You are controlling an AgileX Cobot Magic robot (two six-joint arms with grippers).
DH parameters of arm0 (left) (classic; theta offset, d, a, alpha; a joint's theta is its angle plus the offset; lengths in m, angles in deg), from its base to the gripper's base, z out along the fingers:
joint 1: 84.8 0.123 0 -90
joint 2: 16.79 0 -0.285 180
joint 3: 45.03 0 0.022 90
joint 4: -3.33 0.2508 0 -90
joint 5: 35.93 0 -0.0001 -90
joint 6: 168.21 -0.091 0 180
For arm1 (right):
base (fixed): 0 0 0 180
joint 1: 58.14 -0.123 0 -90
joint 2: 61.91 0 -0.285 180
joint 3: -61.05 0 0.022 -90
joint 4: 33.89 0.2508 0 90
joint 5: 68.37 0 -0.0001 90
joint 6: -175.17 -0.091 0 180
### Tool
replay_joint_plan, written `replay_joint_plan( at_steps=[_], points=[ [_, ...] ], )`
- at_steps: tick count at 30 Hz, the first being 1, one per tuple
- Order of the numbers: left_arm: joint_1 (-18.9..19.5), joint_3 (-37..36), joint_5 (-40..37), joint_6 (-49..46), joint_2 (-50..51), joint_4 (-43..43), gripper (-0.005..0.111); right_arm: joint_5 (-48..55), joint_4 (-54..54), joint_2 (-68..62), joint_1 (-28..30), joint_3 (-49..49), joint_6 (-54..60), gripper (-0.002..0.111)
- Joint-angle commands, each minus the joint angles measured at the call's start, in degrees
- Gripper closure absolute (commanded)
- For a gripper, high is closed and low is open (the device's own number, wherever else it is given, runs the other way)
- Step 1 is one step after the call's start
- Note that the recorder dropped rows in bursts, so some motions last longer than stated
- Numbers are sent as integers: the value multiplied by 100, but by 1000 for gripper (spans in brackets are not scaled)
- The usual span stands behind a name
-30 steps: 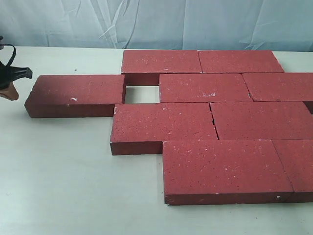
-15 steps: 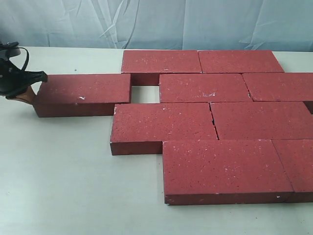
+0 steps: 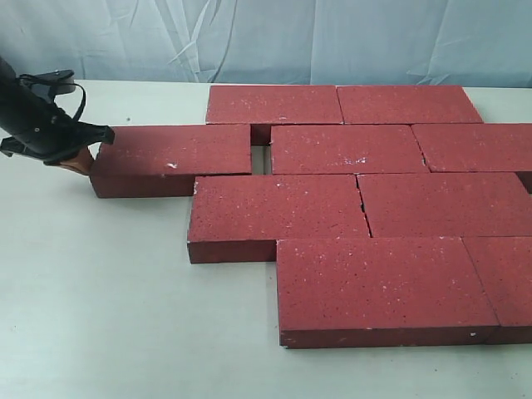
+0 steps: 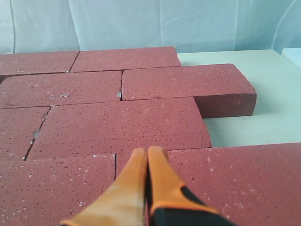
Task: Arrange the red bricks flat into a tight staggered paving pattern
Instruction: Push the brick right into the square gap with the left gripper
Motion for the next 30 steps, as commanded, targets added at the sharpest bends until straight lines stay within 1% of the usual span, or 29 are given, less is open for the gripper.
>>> replay_joint_plan(
  at_steps=[1,8,18,28,30],
  points=[
    [-97,-13,82,-214,8,-203,107,-51,-28,39,-30,27,18,109],
    [-237,-13,118,-471,8,-448,107,-51,-28,39,-30,27,18,109],
    [-524,-13,202,-657,8,-438,107,-61,-18,39,-30,27,18,109],
    [-529,-13,172,-657,8,-347,107,-61,-18,39,-30,27,18,109],
    [-518,-13,158,-609,8,-172,107,-61,-18,39,-30,27,18,109]
  ],
)
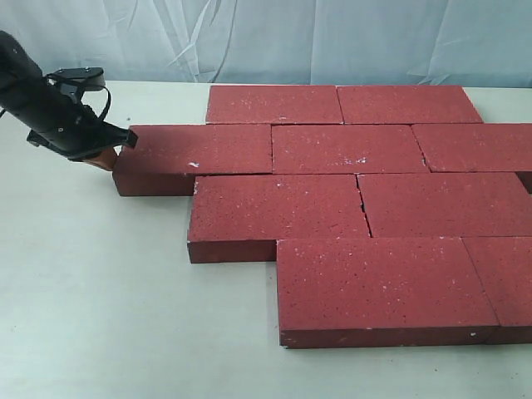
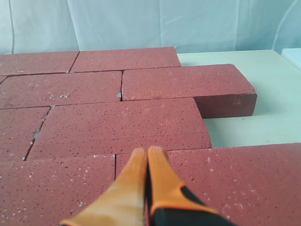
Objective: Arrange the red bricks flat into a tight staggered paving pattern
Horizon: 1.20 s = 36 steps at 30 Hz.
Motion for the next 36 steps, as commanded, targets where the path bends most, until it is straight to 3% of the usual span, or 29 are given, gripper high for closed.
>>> replay_joint_plan(
  at_steps=[1,9,27,36],
  points=[
    [-68,-13,-84,84,8,146,107,-61,-18,39,-30,27,18,109],
    [-68,-13,27,1070,8,1290,107,-51,-29,39,-30,27,18,109],
    [-68,-13,-245,1357,-611,1419,107,-51,-29,39,-30,27,18,109],
    [-68,-571,-59,1372,-1168,1390,107,-51,-29,39,-30,27,18,109]
  ],
)
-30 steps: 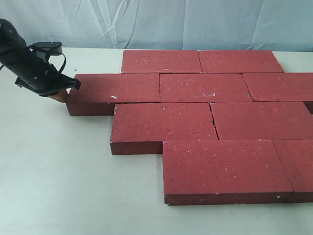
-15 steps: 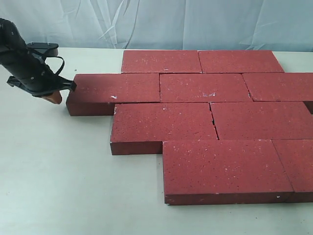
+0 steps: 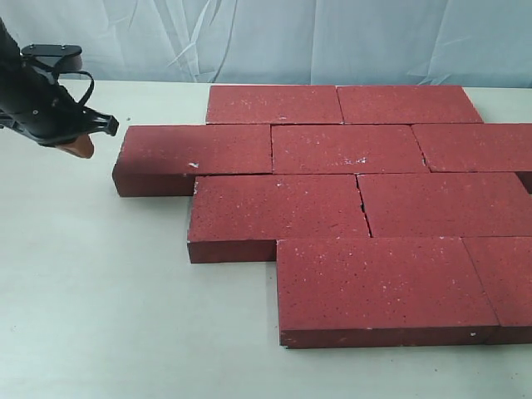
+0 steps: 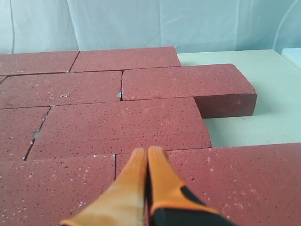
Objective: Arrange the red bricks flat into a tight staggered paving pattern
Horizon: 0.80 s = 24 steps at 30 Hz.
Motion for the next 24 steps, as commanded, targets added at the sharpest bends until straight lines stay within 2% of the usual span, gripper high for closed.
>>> replay_joint_plan(
  at_steps=[1,15,24],
  points=[
    [-24,-310,124,49,-330,-2,107,-51,-29,39,-30,27,18,109],
    [-34,-1331,445,57,-1592,-494,107,-51,-29,39,-30,27,18,109],
    [-34,-2247,842,32,-3108,-744,107,-51,-29,39,-30,27,18,109]
  ],
)
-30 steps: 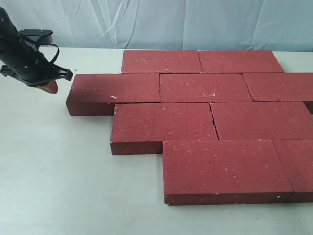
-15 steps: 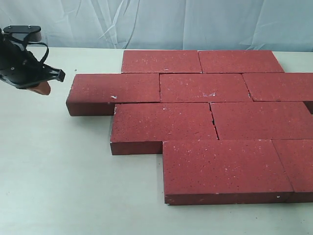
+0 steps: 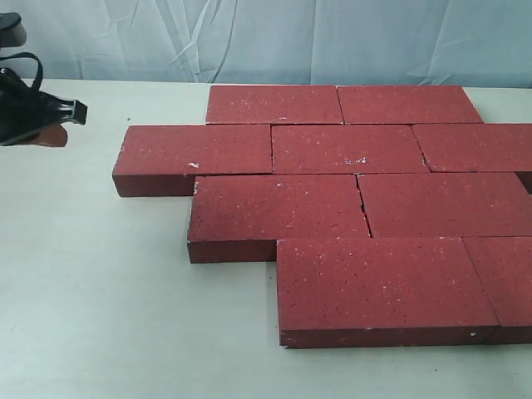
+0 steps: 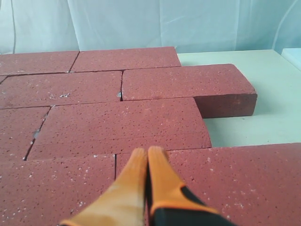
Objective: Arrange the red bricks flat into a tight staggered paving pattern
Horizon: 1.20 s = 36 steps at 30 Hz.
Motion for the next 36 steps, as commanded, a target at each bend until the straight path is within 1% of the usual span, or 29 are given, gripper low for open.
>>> replay_joint_plan(
  at_steps=[1,12,13,14,15,16,17,18,21,26,30,36],
  points=[
    [-12,-462,254,3,-863,-87,107,-51,-29,39,-30,27,18,109],
    [-12,-1606,278,-23,-3074,-87,107,-51,-29,39,-30,27,18,109],
    [-12,-1832,278,-23,-3542,-87,107,-51,-29,39,-30,27,18,109],
    [-12,-1948,278,-23,-3739,-87,107,-51,-29,39,-30,27,18,109],
    [-12,-2158,278,-23,-4229,-87,107,-51,-29,39,-30,27,18,109],
    [-12,-2233,267,-23,-4474,-87,107,-51,-29,39,-30,27,18,109],
    [-12,-2411,225,-23,-4961,-87,107,-51,-29,39,-30,27,18,109],
    [-12,-2470,173,-23,-5147,-87,107,-51,-29,39,-30,27,18,109],
    [-12,-2726,-147,-35,-6164,-87,107,-53,-5,39,-30,27,18,109],
    [-12,-3083,-164,-35,-7478,-24,107,-53,-5,39,-30,27,18,109],
    [-12,-3083,-297,-35,-7883,37,107,-53,-5,39,-30,27,18,109],
    [-12,-3083,-247,-35,-7907,37,107,-53,-5,39,-30,27,18,109]
  ],
)
